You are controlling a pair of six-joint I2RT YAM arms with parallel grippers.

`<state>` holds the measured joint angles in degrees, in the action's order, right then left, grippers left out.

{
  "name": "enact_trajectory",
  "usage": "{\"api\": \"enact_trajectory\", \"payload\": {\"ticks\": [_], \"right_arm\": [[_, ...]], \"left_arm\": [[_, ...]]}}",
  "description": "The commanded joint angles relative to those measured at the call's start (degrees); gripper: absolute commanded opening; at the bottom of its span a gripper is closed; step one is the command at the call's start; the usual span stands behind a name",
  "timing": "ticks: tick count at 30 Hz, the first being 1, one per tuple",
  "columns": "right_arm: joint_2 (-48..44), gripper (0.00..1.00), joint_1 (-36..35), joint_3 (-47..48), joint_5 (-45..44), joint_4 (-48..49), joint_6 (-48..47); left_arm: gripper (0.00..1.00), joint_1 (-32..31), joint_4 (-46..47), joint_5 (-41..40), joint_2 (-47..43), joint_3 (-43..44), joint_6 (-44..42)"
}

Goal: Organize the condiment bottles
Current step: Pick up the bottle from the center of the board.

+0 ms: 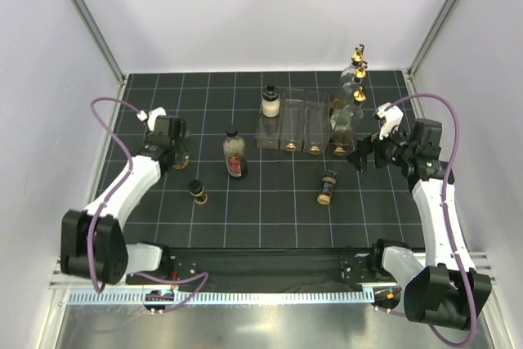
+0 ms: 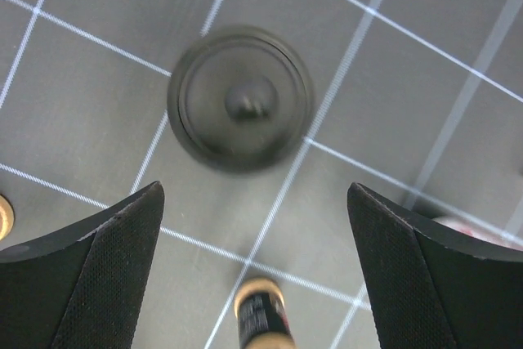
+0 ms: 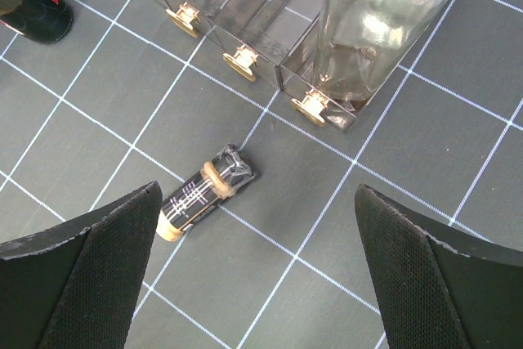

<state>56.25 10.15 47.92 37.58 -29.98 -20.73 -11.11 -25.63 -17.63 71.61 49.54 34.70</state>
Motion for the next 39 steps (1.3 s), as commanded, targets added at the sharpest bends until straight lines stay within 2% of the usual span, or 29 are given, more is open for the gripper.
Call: {"api": "enact_trajectory", "payload": {"ticks": [1, 6, 12, 15, 18, 19, 21, 22, 24, 28, 32, 39], "right_arm": [[-1.1, 1.0, -0.3, 0.7, -0.2, 1.1, -0.7], [-1.1, 1.0, -0.3, 0.8, -0.4, 0.9, -0.9], [-1.1, 1.0, -0.2, 0.7, -0.6, 1.0, -0.9], [-1.1, 1.0, -0.2, 0.7, -0.7, 1.0, -1.0], [-1.1, 1.0, -0.2, 0.8, -0.7, 1.0, -1.0], [-1.2, 1.0, -0.2, 0.7, -0.7, 1.0, -0.9], [-1.3, 1.0, -0.2, 0.8, -0.7, 1.0, -0.9], [-1.3, 1.0, -0.2, 0.7, -0.7, 0.9, -1.0], [-1.7, 1.0, -0.1, 0.8, -0.7, 1.0, -0.9], [-1.9, 1.0, 0.0, 0.7, -0.4, 1.1, -0.9], [-1.8, 1.0, 0.0, 0.7, -0.5, 0.9, -1.2], [-1.8, 1.0, 0.0, 0.7, -0.4, 0.9, -1.2]], "left_arm": [[0.89, 0.3, 4.5, -6.6, 4.9, 4.1, 2.4], [0.88, 0.7, 4.4, -10.8, 10.1, 7.8, 2.8], [0.84, 2.9, 4.4, -9.6, 16.1, 11.3, 2.5], [0.77, 3.6, 4.3, -8.8, 17.6, 12.3, 2.5], [0.64, 3.8, 4.2, -8.3, 18.1, 12.7, 2.6], [0.51, 3.9, 4.3, -8.0, 18.1, 12.8, 2.6], [0.4, 4.1, 4.1, -7.8, 17.8, 12.9, 2.0], [0.28, 4.1, 4.1, -7.6, 17.5, 12.9, 1.6], [0.11, 4.2, 4.3, -6.1, 16.4, 13.0, -0.6], [0.0, 4.1, 5.4, 1.4, 13.9, 14.0, -7.3], [0.0, 4.2, 6.4, 9.9, 11.6, 16.0, -12.8], [0.0, 4.2, 5.3, 19.3, 11.8, 21.7, -19.5]]}}
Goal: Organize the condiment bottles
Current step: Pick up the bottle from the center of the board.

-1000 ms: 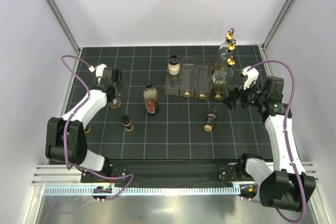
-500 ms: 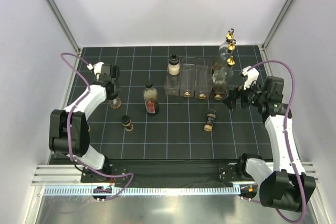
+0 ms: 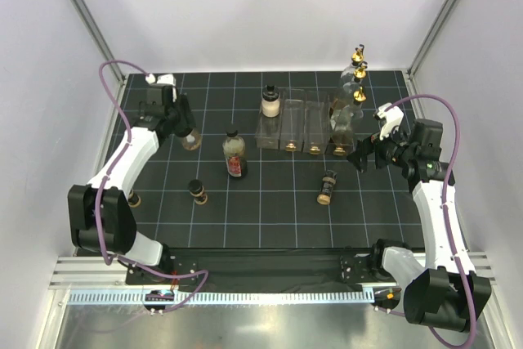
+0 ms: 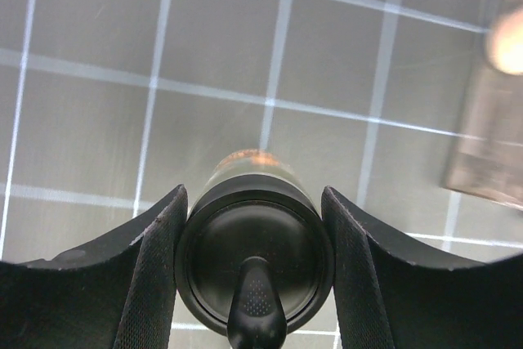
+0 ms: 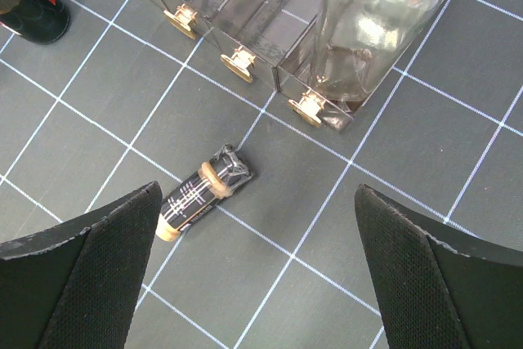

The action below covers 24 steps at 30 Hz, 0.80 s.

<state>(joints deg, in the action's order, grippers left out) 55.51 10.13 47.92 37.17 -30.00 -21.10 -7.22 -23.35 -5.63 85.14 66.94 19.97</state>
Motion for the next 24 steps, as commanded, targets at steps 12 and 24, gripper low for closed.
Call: {"api": "enact_trajectory", "payload": {"ticks": [12, 24], "right_arm": [[-1.1, 1.0, 0.1, 0.8, 0.1, 0.7, -1.3], [-0.9, 1.0, 0.1, 0.7, 0.1, 0.6, -1.6]], "left_arm": [[0.0, 0.1, 0.2, 18.8, 2.7, 13.3, -8.0], [0.0, -2.7, -1.8, 22.7, 6.4, 19.4, -11.2]]}}
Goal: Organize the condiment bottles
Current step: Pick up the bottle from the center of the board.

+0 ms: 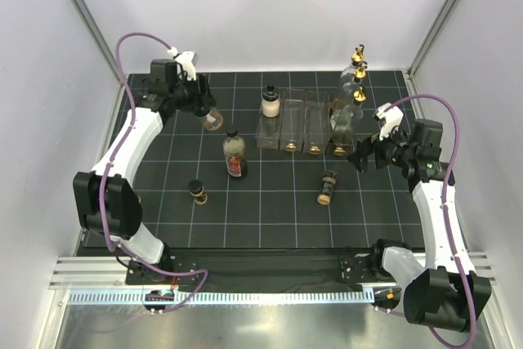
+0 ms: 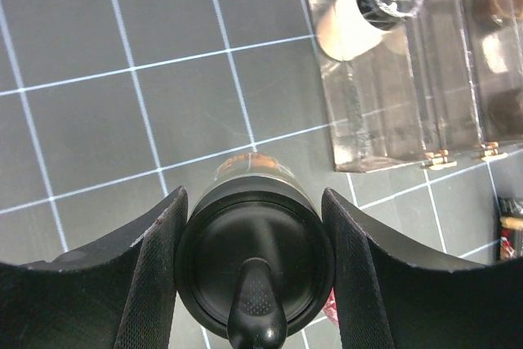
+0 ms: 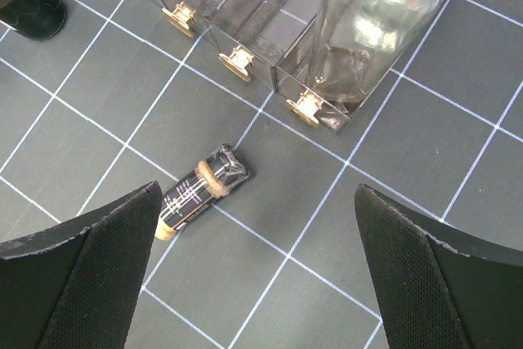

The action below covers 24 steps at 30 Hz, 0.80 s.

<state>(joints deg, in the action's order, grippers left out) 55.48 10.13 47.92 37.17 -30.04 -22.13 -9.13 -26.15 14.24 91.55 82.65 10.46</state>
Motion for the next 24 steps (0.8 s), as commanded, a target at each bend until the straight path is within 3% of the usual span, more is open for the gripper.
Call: {"api": "enact_trajectory", "payload": {"ticks": [1, 24], "right_arm": [[-0.9, 1.0, 0.1, 0.7, 0.1, 0.6, -0.6], [-0.7, 1.0, 0.1, 0.8, 0.5, 0.2, -1.1]], "left_arm": [[0.0, -1.1, 0.9, 3.0, 0.3, 4.1, -1.8], [0.0, -8.3, 0.7, 4.6, 7.1, 12.3, -1.7]]}}
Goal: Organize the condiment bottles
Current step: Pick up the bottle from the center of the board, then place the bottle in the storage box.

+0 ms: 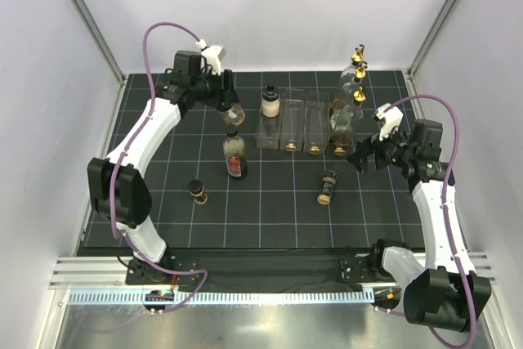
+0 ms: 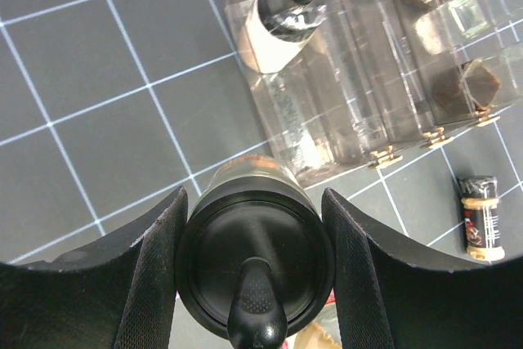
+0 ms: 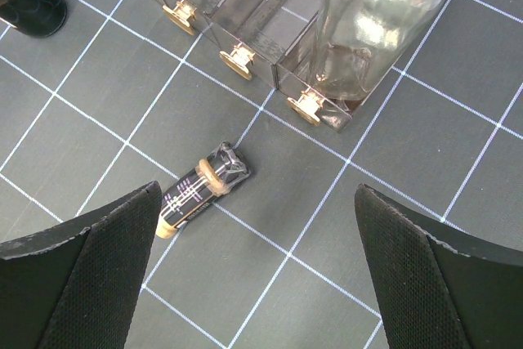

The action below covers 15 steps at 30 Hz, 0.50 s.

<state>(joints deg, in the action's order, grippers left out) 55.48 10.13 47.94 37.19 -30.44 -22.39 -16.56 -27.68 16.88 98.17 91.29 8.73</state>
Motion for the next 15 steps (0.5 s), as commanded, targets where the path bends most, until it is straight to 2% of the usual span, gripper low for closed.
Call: {"api": "enact_trajectory", "payload": {"ticks": [1, 15], "right_arm": [[-0.7, 1.0, 0.1, 0.7, 0.5, 0.6, -0.9], [-0.4, 1.0, 0.1, 0.7, 0.6, 0.6, -1.0]], "left_arm": [[0.0, -1.2, 2.2, 1.8, 0.6, 4.0, 0.1], [0.0, -5.1, 2.0, 1.7, 5.1, 7.7, 0.7]]}}
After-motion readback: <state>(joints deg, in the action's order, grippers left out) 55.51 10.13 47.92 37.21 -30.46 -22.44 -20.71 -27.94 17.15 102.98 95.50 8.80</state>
